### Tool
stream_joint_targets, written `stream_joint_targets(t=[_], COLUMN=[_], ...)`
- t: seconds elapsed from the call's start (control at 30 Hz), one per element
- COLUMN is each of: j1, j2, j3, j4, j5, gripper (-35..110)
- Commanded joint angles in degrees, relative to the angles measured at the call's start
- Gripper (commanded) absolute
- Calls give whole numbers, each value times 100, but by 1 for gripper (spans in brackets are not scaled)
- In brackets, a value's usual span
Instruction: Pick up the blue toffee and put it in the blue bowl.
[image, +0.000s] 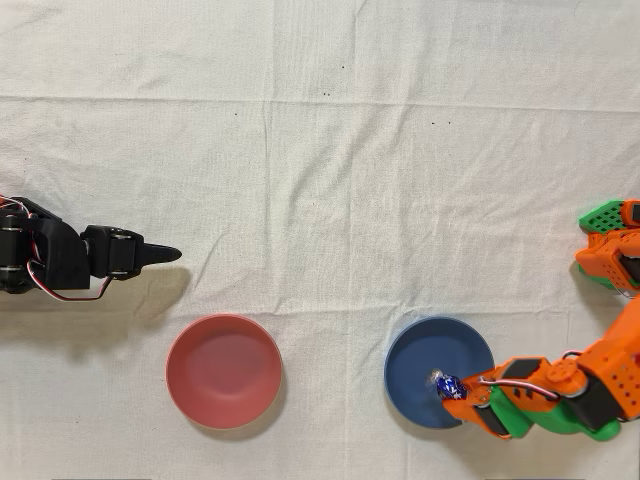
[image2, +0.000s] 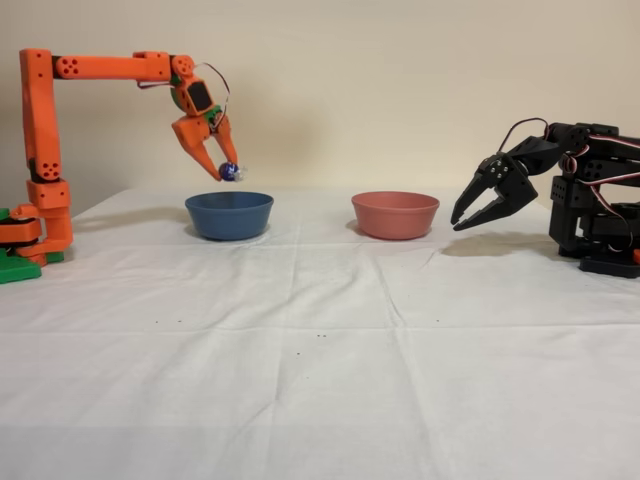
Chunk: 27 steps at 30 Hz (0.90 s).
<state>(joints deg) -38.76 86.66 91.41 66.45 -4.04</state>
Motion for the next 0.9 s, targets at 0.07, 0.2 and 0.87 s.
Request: stream_joint_targets(t=[0.07, 0.2, 0.87], j1=[44, 114, 316], j2=[88, 9, 343], j3=[123, 53, 299], j4=[-167, -158, -70], j5=[-70, -44, -114], gripper=[14, 22, 33])
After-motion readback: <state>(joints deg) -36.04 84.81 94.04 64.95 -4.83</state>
